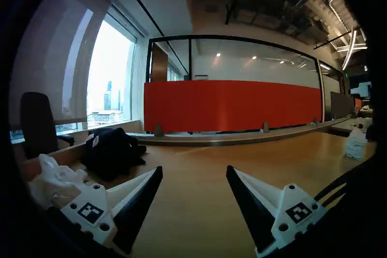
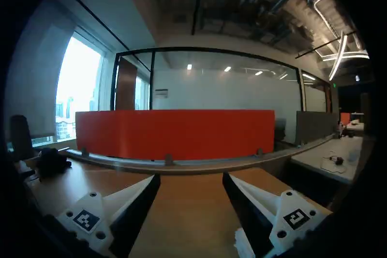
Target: Fold towel
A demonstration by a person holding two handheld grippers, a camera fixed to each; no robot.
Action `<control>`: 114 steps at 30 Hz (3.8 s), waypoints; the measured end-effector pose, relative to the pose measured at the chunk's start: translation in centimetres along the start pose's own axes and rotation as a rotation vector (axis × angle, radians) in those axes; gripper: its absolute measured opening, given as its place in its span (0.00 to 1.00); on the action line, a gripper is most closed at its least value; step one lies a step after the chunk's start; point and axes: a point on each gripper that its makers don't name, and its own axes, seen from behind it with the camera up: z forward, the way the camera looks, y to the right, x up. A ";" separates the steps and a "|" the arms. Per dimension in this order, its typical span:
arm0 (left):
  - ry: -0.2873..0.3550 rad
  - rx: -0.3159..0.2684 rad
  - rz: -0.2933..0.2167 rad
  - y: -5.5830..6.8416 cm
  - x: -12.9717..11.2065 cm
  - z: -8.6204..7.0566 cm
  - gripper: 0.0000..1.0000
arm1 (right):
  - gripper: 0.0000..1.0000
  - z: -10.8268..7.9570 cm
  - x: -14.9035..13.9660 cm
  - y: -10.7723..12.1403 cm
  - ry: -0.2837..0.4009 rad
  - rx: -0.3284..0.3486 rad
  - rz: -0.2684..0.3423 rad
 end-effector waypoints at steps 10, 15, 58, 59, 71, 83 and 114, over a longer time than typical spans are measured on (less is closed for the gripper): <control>0.000 0.000 0.000 0.0 0.0 0.0 0.98 | 0.99 0.4 -5.2 -0.2 -0.019 0.017 0.024; 0.000 0.000 0.000 0.0 0.0 -0.1 0.98 | 0.99 0.5 -7.4 -0.2 -0.028 0.017 0.040; 0.000 0.000 0.000 0.1 0.1 -0.1 0.98 | 0.99 0.0 -12.7 -0.8 -0.020 0.041 -0.006; 0.000 0.000 0.000 0.1 0.1 -0.1 0.98 | 0.99 -0.1 -12.6 -0.8 -0.018 0.042 -0.005; 0.000 0.000 0.000 0.1 0.1 -0.1 0.98 | 0.99 -0.4 -12.3 -1.0 -0.013 0.048 -0.002; 0.000 0.000 0.000 0.1 0.2 -0.1 0.98 | 0.99 -0.5 -12.4 -1.0 -0.013 0.050 -0.002; -0.001 0.000 0.000 0.0 0.3 -0.1 0.98 | 1.00 -0.5 -12.4 -1.0 -0.013 0.050 -0.001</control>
